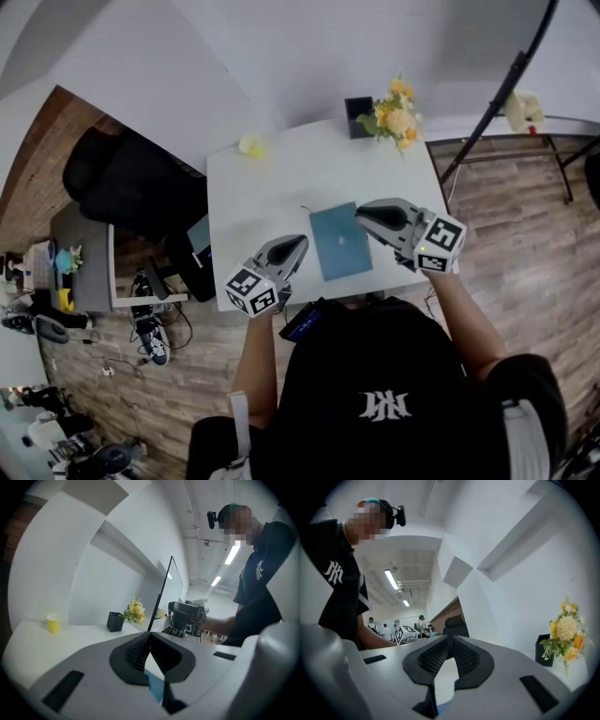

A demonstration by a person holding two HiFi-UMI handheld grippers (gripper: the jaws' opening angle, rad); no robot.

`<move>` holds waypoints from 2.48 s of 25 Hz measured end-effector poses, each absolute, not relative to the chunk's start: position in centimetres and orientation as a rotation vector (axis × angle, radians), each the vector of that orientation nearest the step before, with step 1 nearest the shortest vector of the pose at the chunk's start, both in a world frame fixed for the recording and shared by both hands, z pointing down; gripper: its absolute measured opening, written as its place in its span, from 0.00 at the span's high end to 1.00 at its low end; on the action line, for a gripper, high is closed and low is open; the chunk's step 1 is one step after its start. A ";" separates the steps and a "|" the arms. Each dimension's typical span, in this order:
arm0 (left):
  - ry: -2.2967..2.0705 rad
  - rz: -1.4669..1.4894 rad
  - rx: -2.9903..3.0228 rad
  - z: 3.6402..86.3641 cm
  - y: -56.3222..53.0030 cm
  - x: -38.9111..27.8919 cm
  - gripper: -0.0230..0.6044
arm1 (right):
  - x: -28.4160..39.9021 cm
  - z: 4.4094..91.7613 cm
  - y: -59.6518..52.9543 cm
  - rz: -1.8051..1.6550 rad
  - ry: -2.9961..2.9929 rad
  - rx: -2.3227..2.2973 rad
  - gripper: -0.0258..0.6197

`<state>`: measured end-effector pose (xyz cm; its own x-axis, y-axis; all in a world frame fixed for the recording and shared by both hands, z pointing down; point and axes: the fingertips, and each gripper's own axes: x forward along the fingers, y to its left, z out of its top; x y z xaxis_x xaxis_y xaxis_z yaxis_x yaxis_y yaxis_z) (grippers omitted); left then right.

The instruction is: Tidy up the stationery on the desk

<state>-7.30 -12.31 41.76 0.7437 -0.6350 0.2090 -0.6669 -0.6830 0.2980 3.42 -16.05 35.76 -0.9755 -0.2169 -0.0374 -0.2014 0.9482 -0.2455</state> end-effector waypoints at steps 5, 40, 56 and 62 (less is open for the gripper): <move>-1.027 0.028 2.602 37.9 -8.6 -7.9 0.96 | 3.8 35.8 -12.9 -0.366 3.003 -0.205 0.88; -0.790 -0.080 2.556 42.1 22.9 -11.0 0.96 | 4.6 36.1 19.5 -0.343 3.125 -0.247 0.89; -0.871 -0.027 2.575 39.1 23.2 -4.3 0.96 | 7.9 34.6 22.4 -0.389 3.022 -0.065 0.89; -0.890 0.014 2.559 39.6 23.7 -1.7 0.96 | 9.6 35.6 22.3 -0.395 3.067 -0.018 0.89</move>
